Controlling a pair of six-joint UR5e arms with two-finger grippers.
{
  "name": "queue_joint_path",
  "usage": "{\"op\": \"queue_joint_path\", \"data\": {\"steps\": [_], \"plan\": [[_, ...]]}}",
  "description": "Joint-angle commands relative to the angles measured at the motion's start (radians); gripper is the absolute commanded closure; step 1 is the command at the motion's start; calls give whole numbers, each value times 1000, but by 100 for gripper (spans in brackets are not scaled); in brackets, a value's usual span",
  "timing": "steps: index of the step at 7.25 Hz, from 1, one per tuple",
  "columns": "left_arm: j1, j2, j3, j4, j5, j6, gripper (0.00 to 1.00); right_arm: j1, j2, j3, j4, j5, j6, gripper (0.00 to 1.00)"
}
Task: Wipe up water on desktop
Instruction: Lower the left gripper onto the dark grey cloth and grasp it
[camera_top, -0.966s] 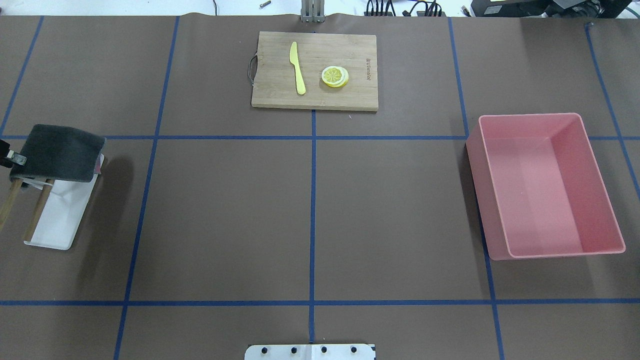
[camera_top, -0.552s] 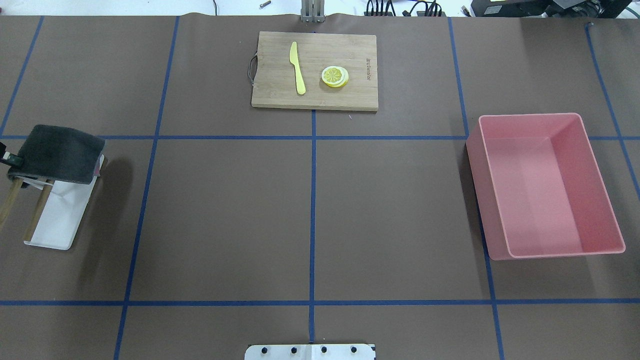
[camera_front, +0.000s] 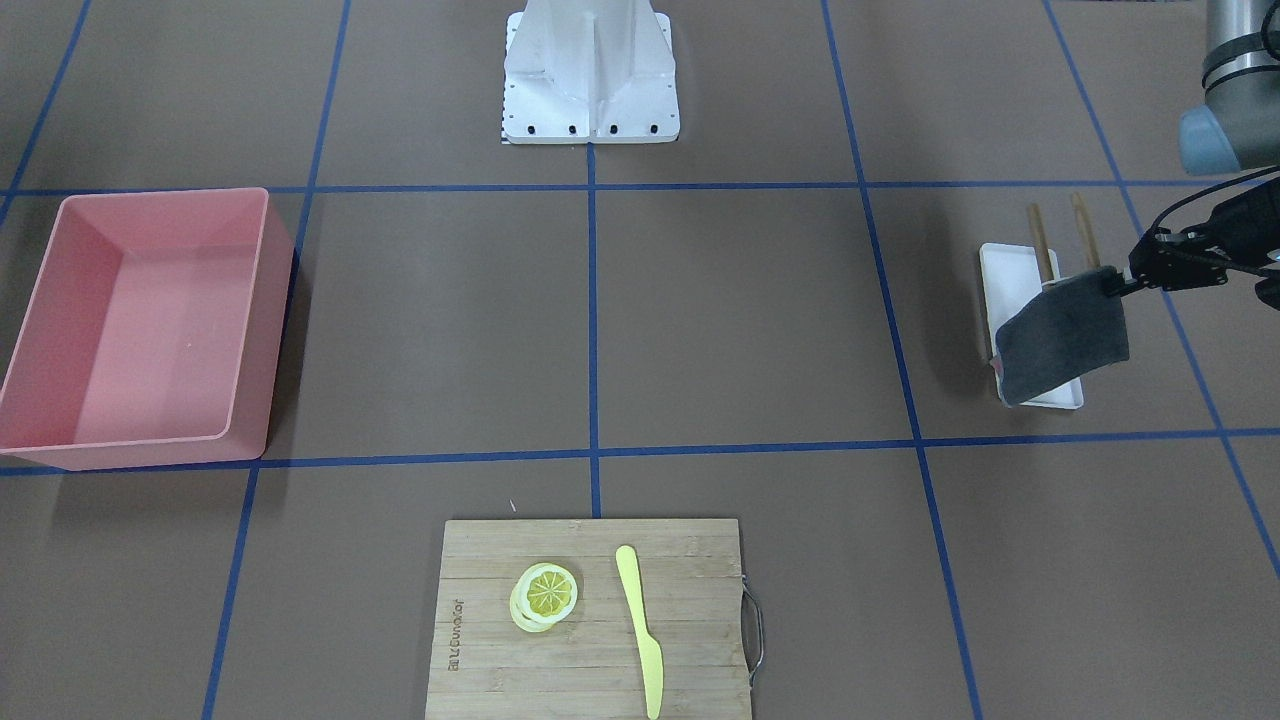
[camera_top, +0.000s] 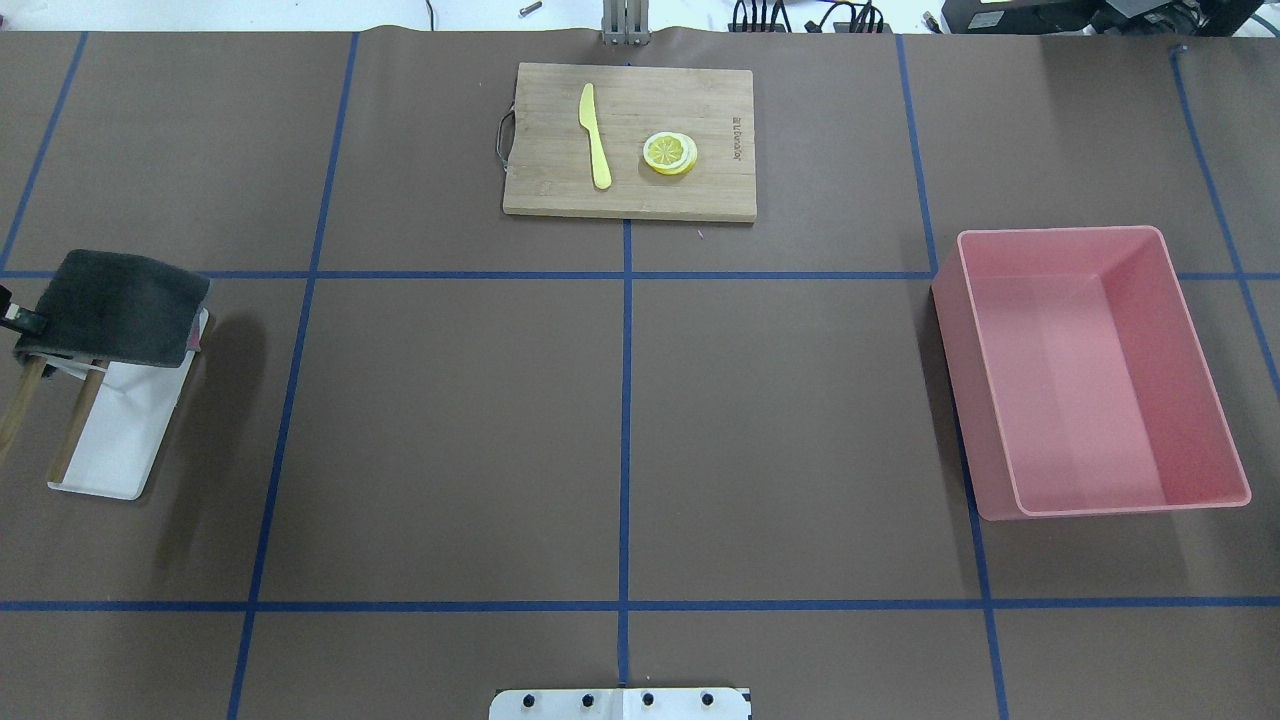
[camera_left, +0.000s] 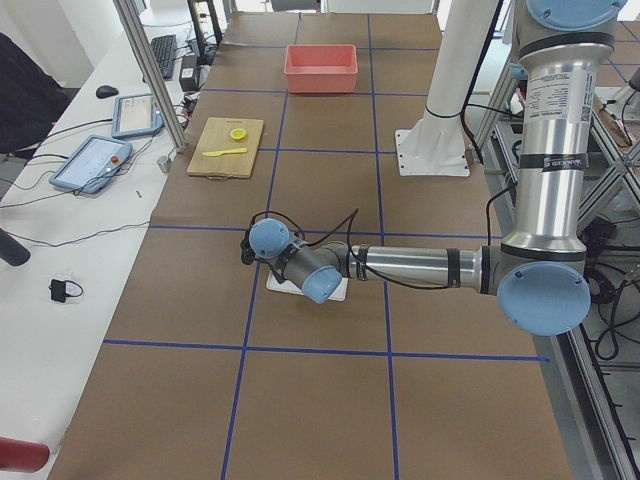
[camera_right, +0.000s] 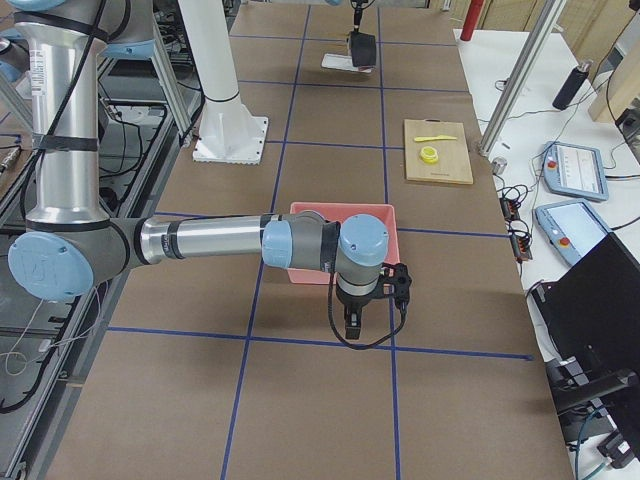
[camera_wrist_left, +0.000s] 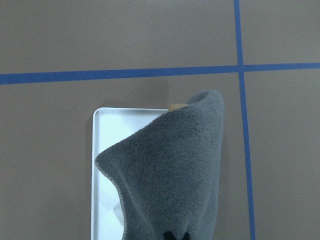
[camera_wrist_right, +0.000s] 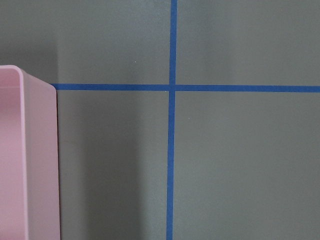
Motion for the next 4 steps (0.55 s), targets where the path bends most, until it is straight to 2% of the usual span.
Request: {"op": "queue_joint_path", "data": {"steps": [1,2,4], "plan": [[0,6,-12,-66,-29,-132,100,0,1,0,0,1,0,0],[-2,-3,-11,-68,-84,-167,100,0,1,0,0,3,0,0],[-5,-32,-58,-59,-109,-253,100,0,5,5,1,13,0,0]]}}
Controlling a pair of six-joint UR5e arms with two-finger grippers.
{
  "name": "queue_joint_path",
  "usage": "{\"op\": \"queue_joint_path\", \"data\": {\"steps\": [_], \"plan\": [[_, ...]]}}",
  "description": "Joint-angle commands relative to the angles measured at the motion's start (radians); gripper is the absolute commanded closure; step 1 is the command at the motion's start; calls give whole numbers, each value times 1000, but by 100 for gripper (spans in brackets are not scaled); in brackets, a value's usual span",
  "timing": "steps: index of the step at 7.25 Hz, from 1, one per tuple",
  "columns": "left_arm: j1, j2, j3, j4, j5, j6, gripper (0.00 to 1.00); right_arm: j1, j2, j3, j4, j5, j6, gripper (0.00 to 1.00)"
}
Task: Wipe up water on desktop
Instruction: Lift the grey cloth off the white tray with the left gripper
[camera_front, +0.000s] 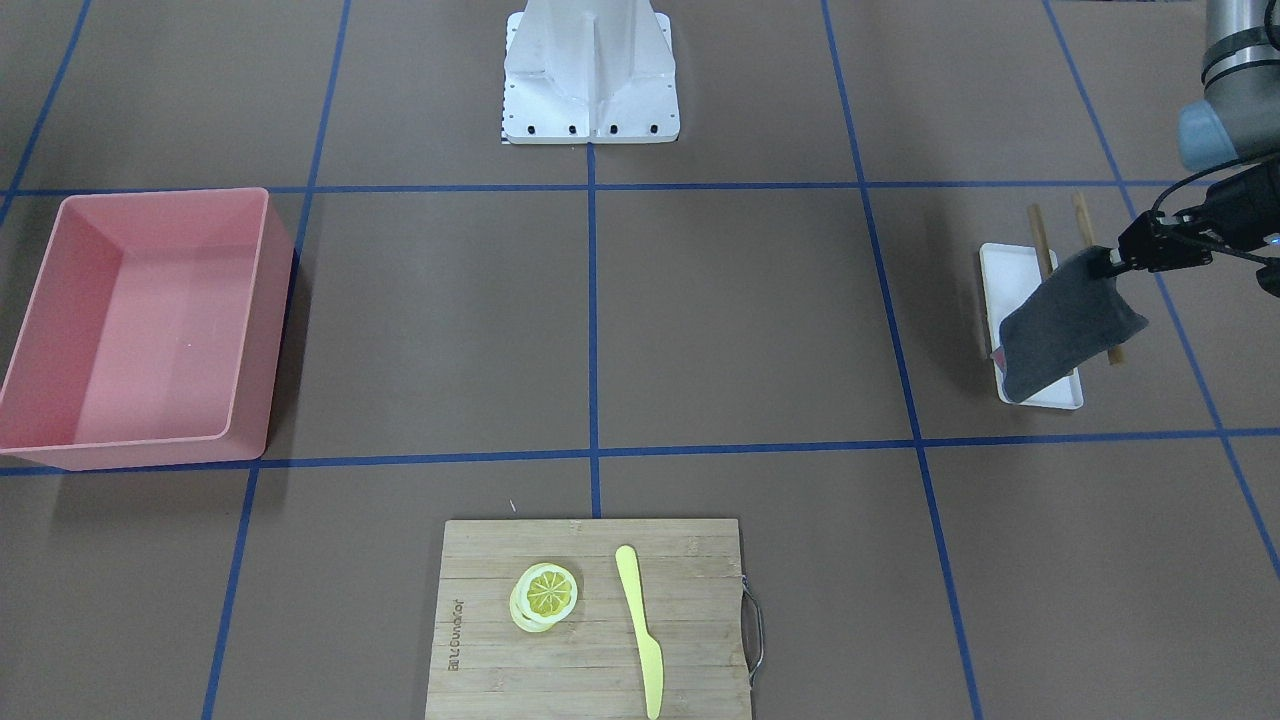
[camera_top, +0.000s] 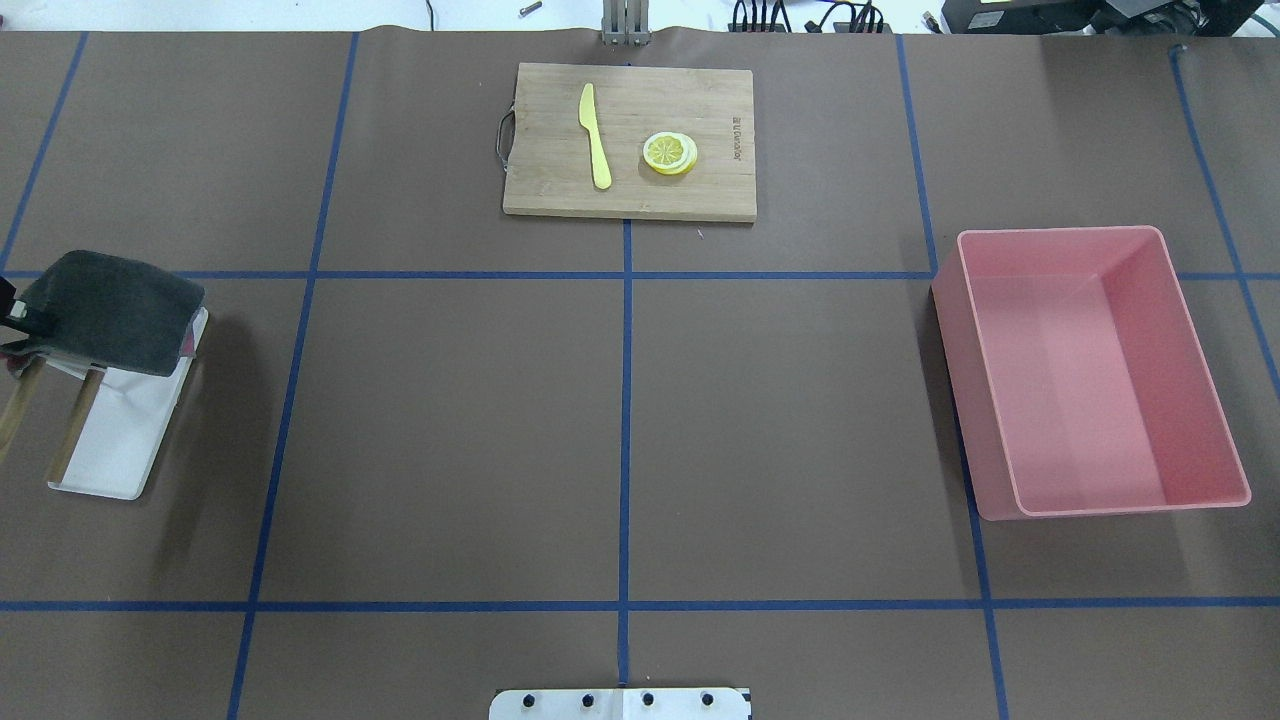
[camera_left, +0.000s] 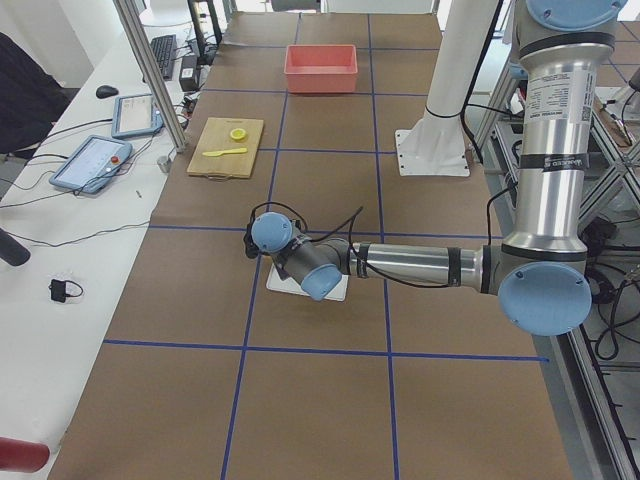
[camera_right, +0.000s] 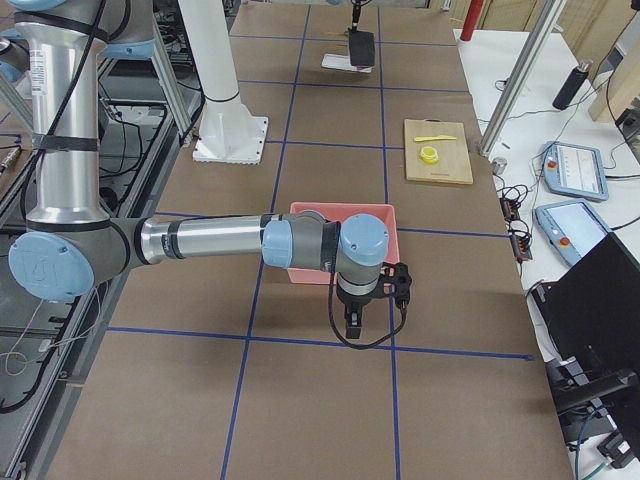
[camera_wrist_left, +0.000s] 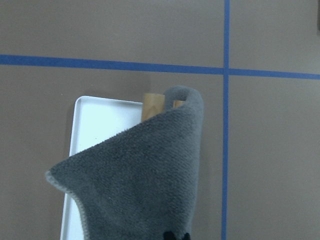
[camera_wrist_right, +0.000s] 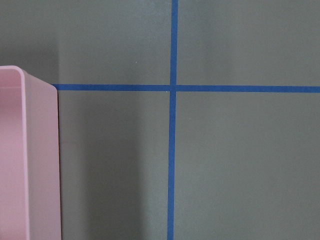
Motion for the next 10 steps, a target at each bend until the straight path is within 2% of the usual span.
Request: {"op": "queue_joint_path", "data": {"steps": [1,3,5,7,8,9,10], "plan": [[-13,-57,-41,1,-24,-132,100,-2,4,8,4,23,0,0],[-36,-149,-65,4,-22,-290,100,-6,52,19,10,47,-3,0],[-35,-264,-87,4,-15,-500,100,-73,96,110,9,49,1,0],[-22,-356,-94,6,39,-660,100,-148,101,238,12,124,108,0],[14,-391,-94,6,85,-727,100,-222,148,332,10,139,168,0],[53,-414,-97,6,134,-763,100,-332,240,361,10,135,240,0],[89,-442,-99,6,172,-812,100,-445,310,335,12,118,296,0]]}}
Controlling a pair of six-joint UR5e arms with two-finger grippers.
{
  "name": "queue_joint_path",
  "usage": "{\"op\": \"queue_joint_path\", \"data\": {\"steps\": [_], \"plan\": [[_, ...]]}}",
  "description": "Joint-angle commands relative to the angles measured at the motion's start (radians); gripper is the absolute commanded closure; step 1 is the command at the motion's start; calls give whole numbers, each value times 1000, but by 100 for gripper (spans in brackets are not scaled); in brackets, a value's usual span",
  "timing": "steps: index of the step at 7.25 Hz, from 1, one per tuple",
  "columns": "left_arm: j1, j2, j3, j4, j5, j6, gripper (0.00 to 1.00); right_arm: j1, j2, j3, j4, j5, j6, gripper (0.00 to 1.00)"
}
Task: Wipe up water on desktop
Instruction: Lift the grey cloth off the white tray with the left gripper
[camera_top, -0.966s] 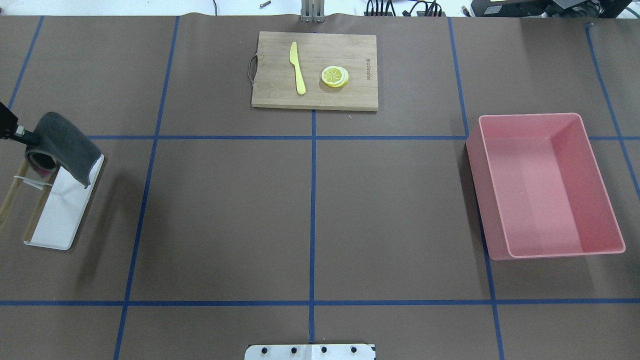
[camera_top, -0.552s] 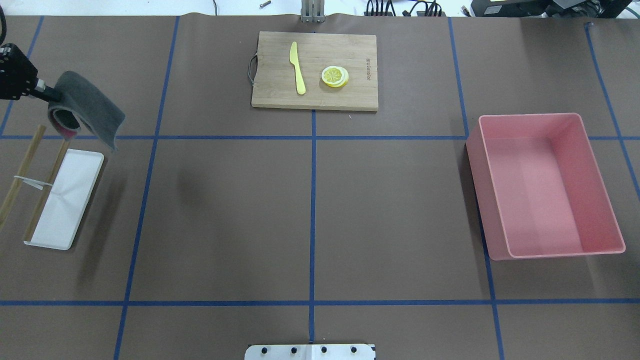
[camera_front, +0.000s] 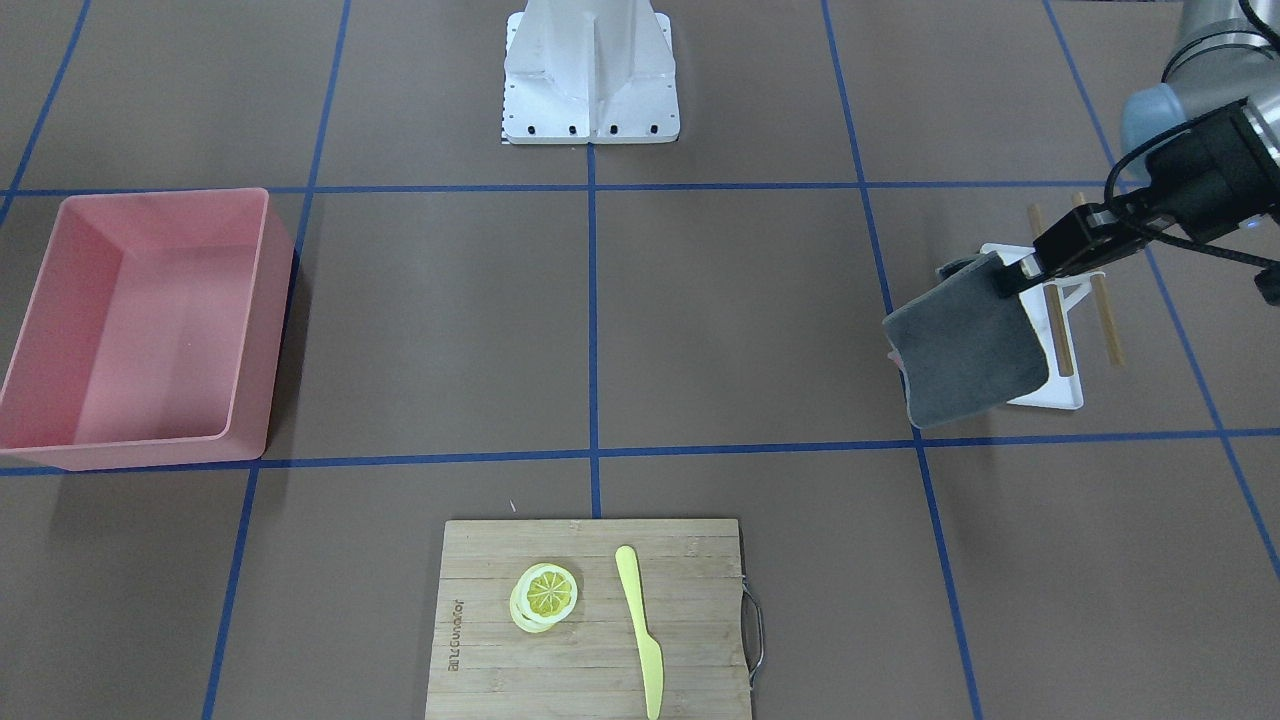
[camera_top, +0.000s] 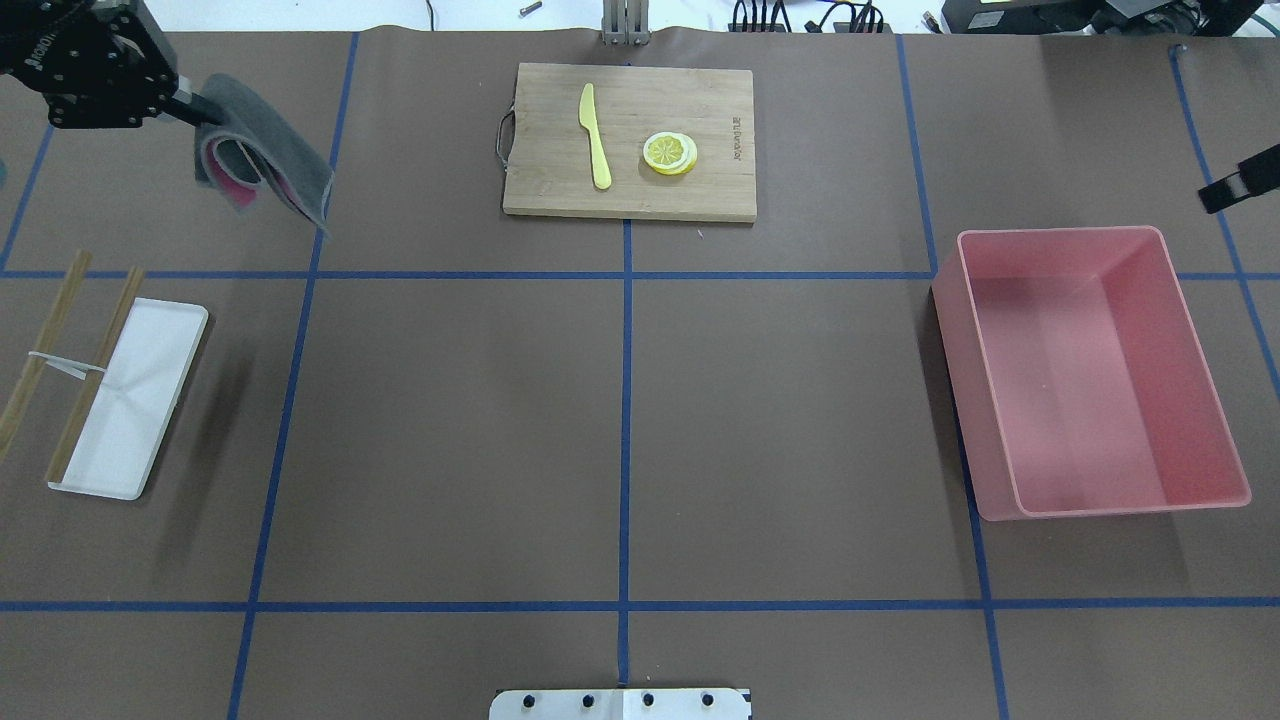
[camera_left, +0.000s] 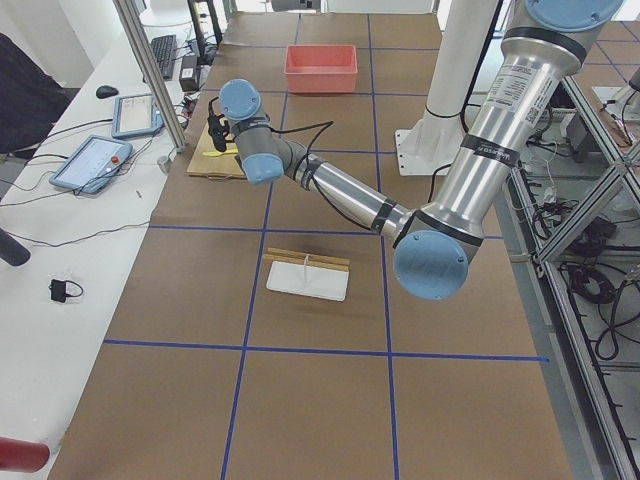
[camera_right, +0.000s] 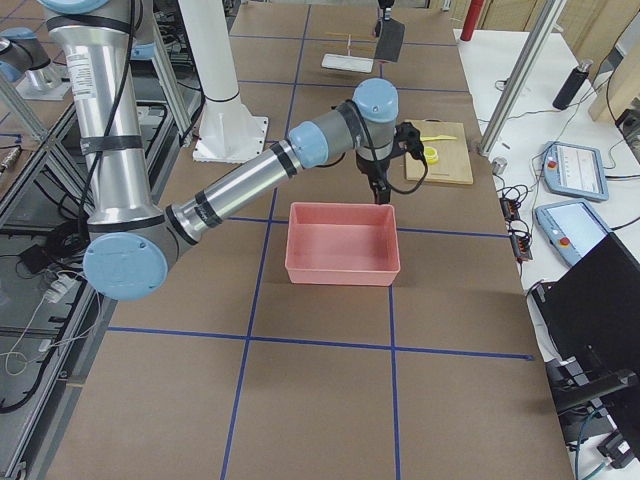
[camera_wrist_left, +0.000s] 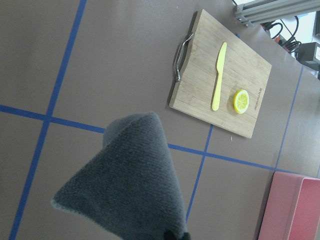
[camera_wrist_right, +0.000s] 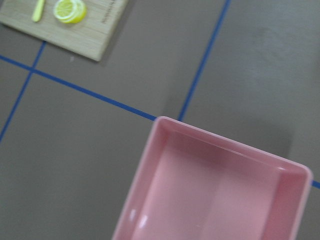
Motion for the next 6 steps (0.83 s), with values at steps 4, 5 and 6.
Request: {"op": "queue_joint_path", "data": {"steps": [4,5,6], "plan": [[205,-193,-2,29,227,-313,100,-472,195,94,198,-473,359,0],[249,-223,-4,66,287,-343,100,-554,201,79,340,-528,366,0],[308,-241,-16,119,367,-366,100,-620,215,60,418,-588,367,0]]}}
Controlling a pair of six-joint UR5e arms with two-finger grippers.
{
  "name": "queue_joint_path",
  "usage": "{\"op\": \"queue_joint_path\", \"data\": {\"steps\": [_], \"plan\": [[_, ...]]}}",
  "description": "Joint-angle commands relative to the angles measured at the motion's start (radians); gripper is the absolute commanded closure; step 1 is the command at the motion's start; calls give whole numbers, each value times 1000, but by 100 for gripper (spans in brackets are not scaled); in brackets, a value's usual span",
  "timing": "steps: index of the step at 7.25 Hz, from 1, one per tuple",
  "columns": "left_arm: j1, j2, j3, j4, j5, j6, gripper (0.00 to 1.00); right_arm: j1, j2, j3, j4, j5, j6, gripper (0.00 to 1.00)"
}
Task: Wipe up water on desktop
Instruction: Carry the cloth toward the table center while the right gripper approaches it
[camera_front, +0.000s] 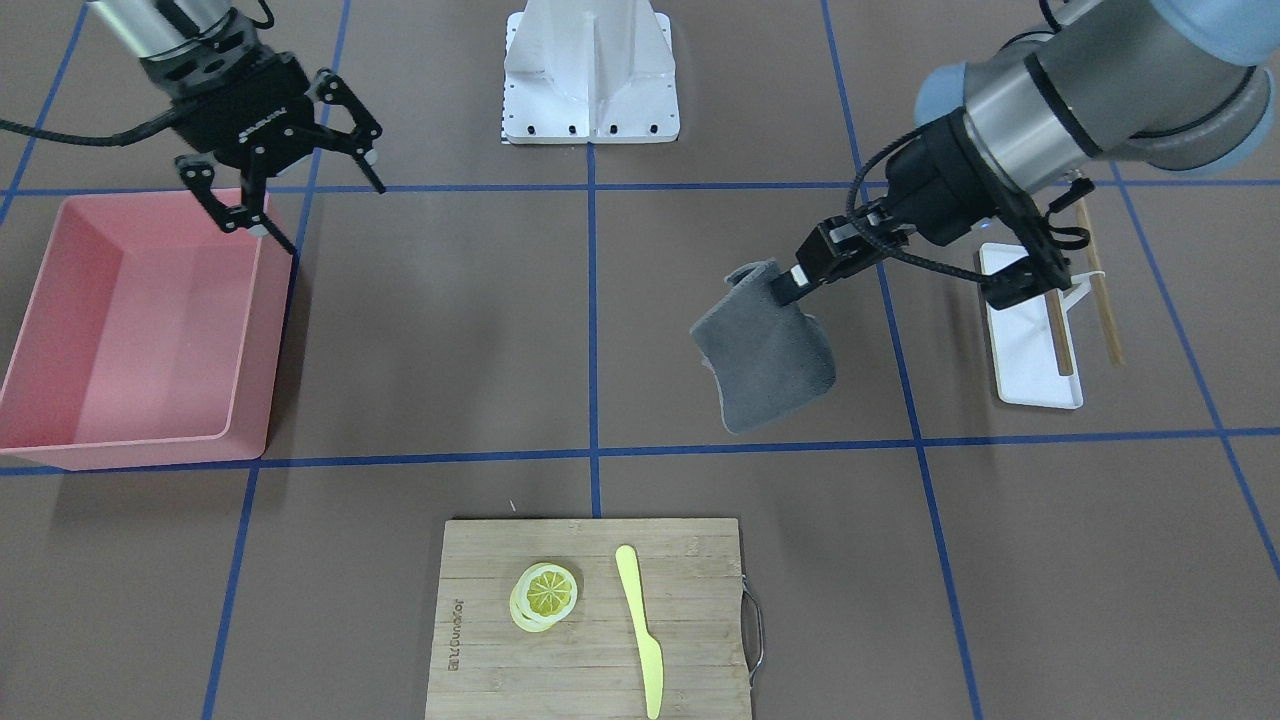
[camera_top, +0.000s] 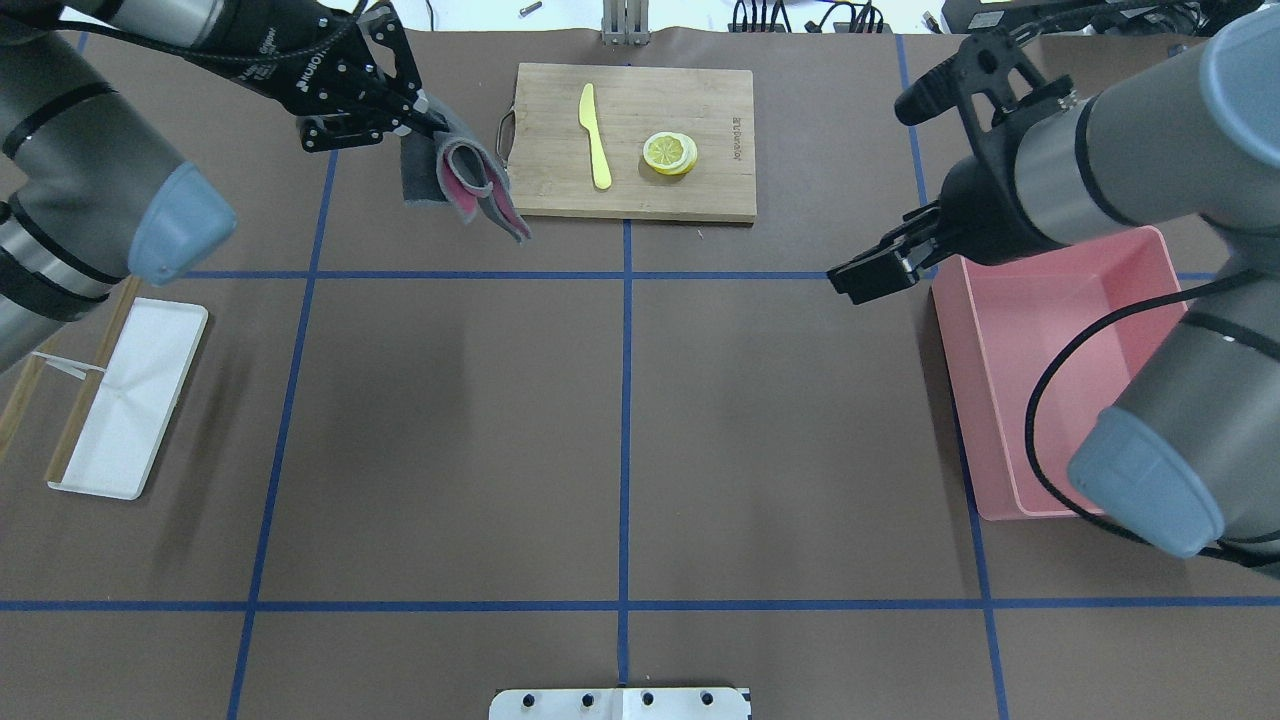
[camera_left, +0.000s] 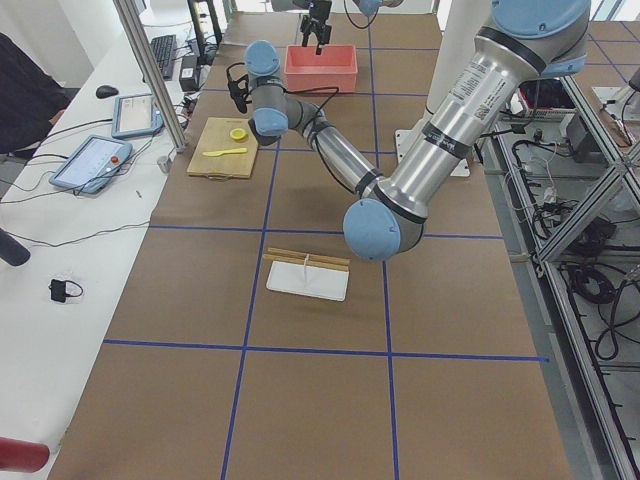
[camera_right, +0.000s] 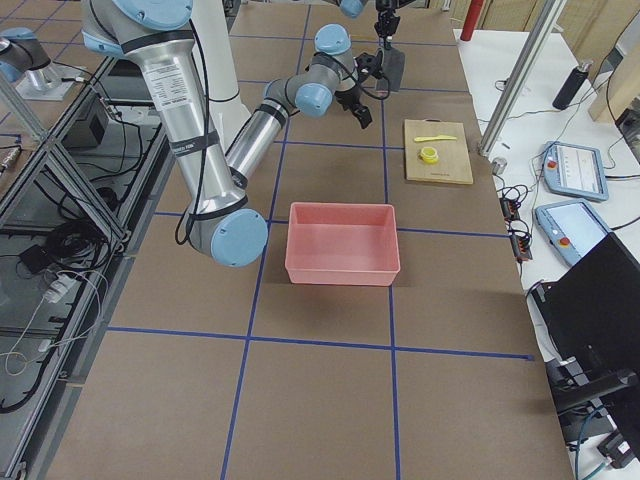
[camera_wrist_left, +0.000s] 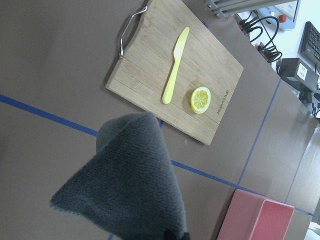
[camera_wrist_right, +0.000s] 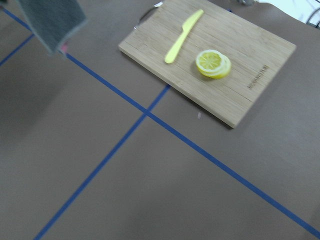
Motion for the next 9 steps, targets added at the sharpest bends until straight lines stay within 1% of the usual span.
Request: {"op": "queue_joint_path", "data": {"steps": [1,2,4,5,6,9], "plan": [[110,-52,-14,103,138,-38,100,-137,24,-19,120,-132,19,0],[139,-78,-14,124,151,-73,100,-174,30,-21,120,-179,19,0],[169,-136,-14,125,151,-157,100,-229,67,-27,120,-250,19,0],[196,-153,-10,127,151,-170,100,-247,67,-25,121,-273,21,0],[215,-156,-14,125,149,-185,100,-252,63,-25,144,-275,21,0],[258,-170,-37,125,142,-199,100,-255,67,-33,152,-286,21,1]]}}
